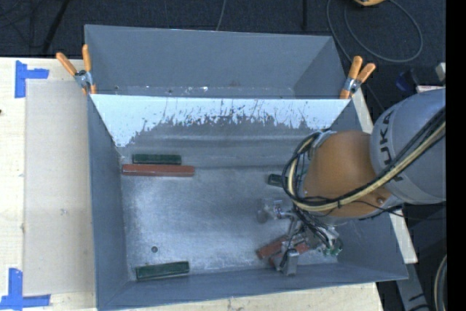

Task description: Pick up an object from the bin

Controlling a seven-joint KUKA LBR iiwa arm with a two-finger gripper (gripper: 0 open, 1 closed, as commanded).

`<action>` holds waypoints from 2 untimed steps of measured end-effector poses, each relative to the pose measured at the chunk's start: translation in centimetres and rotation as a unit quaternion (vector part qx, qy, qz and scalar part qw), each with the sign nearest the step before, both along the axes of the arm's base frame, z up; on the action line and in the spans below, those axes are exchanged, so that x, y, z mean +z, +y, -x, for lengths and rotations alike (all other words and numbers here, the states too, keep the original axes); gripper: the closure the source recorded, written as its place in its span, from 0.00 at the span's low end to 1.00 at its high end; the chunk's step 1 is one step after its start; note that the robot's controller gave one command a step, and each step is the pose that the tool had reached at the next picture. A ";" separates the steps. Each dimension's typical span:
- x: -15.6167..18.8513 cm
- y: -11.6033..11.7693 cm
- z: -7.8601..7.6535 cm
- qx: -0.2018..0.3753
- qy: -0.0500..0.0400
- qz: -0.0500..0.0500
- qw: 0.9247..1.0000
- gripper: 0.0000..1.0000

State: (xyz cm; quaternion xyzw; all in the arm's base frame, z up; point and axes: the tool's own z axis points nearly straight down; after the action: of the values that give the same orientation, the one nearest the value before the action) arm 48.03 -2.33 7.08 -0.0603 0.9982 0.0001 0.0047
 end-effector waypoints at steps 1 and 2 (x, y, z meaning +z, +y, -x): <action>0.1 0.0 0.3 0.000 0.006 0.000 1.000 1.00; 0.1 0.0 0.3 0.000 0.006 0.000 1.000 1.00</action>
Offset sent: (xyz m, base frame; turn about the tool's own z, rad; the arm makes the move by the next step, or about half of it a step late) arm 0.0000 0.0000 0.0000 0.0000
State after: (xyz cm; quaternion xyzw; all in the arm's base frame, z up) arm 47.78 -2.32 7.14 -0.0599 0.9982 0.0005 -0.0015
